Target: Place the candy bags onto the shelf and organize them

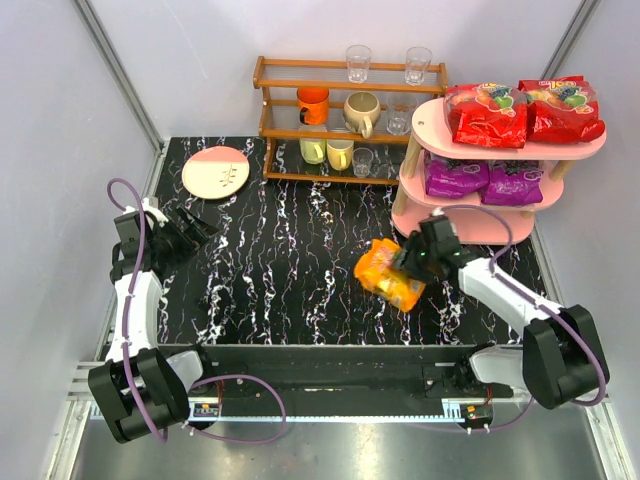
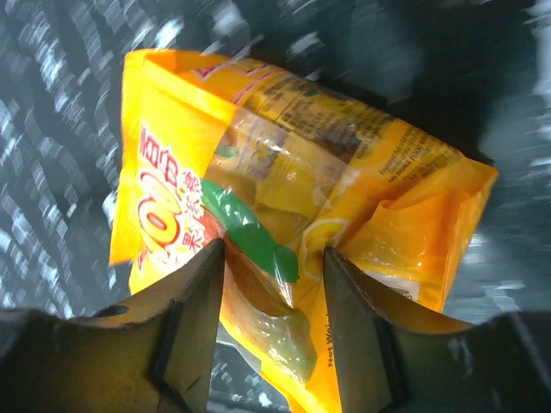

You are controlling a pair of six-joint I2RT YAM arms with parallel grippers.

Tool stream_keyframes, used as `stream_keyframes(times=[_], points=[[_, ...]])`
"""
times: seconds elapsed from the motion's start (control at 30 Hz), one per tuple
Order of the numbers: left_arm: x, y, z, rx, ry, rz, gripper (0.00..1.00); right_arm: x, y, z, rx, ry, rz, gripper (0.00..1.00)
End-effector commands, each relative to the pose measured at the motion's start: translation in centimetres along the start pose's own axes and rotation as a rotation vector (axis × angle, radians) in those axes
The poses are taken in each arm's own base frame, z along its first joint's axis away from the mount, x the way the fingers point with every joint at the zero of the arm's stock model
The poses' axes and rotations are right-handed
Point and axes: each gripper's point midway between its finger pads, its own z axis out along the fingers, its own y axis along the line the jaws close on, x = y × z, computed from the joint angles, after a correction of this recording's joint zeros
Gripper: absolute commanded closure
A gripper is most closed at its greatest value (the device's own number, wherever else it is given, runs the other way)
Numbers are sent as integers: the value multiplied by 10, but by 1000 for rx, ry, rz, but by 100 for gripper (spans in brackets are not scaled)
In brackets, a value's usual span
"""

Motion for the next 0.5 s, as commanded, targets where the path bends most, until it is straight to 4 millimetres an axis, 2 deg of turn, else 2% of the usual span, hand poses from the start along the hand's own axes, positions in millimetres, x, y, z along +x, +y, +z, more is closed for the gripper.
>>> stream_keyframes(times=[0.0, 0.03, 0.07, 0.13, 0.17, 0.2, 0.23, 0.3, 0.37, 0.4, 0.47], points=[[-9, -5, 0, 25, -29, 14, 1, 76, 71, -6, -225, 197, -35, 46], [-9, -5, 0, 25, -29, 14, 1, 84, 80, -4, -225, 212, -7, 45], [-9, -5, 0, 27, -29, 16, 1, 96, 105, -12, -282, 220, -44, 43], [-9, -4, 0, 24, -32, 14, 1, 107, 131, -17, -341, 236, -57, 39], [-9, -4, 0, 23, -30, 14, 1, 109, 157, -29, -426, 230, -91, 37], [-9, -4, 0, 21, -31, 14, 1, 111, 168, -37, -480, 241, -112, 36], [-9, -3, 1, 19, -27, 15, 1, 103, 181, -50, -549, 206, -164, 35], [-8, -4, 1, 22, -26, 13, 1, 86, 180, -55, -538, 113, -218, 33], [-8, -3, 0, 21, -27, 13, 1, 70, 168, -64, -511, 12, -327, 26], [-8, -4, 0, 21, -28, 14, 1, 58, 160, -62, -480, -37, -338, 23], [-8, -4, 0, 21, -27, 15, 1, 49, 148, -60, -472, -64, -384, 19]])
